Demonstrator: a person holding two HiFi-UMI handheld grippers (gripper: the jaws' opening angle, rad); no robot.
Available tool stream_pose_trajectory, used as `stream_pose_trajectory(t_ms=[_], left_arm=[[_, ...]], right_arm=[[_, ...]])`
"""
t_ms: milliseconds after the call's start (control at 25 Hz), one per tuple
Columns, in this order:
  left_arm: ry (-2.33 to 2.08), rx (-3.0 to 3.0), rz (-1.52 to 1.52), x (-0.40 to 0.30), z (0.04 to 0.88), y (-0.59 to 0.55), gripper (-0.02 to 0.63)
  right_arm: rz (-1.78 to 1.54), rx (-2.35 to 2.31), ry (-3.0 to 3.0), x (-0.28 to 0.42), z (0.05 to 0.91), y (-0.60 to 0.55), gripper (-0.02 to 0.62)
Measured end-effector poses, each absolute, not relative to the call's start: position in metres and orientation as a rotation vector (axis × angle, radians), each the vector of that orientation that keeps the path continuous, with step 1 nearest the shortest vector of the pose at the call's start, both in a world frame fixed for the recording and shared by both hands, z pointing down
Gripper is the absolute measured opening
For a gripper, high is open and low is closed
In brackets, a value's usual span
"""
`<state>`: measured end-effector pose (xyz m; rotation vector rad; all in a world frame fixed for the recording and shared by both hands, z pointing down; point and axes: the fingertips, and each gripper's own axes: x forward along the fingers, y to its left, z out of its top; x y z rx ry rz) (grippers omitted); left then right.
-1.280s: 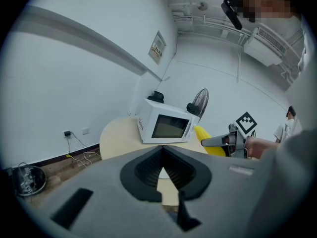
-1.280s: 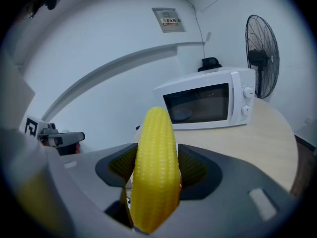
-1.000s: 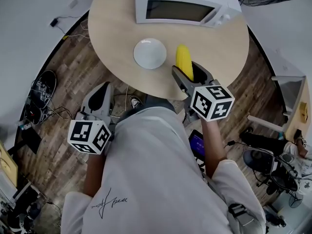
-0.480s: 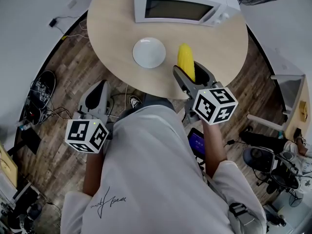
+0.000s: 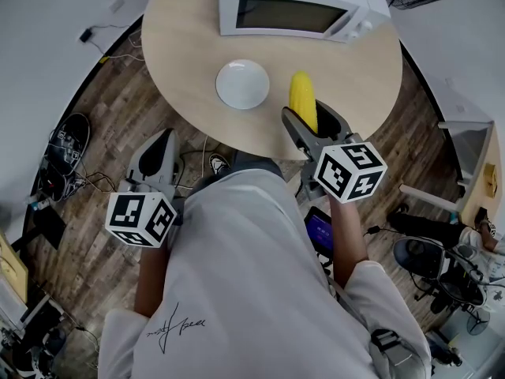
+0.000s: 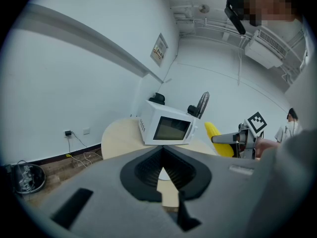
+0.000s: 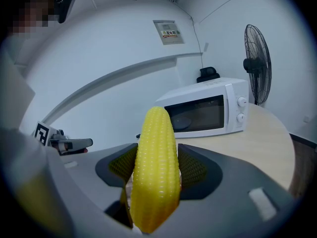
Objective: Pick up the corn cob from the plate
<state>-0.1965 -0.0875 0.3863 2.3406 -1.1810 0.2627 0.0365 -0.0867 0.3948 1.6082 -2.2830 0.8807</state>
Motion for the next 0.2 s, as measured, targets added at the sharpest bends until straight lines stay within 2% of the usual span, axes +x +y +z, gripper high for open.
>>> stream_pose_trajectory(t_ms=[200], left_arm=[[-1.18, 2.341, 0.263, -0.1966, 0.3877, -0.0859, 0.0]], right_arm=[[0.886, 1.604, -2.282, 0.0362, 0.397, -0.085, 0.268]])
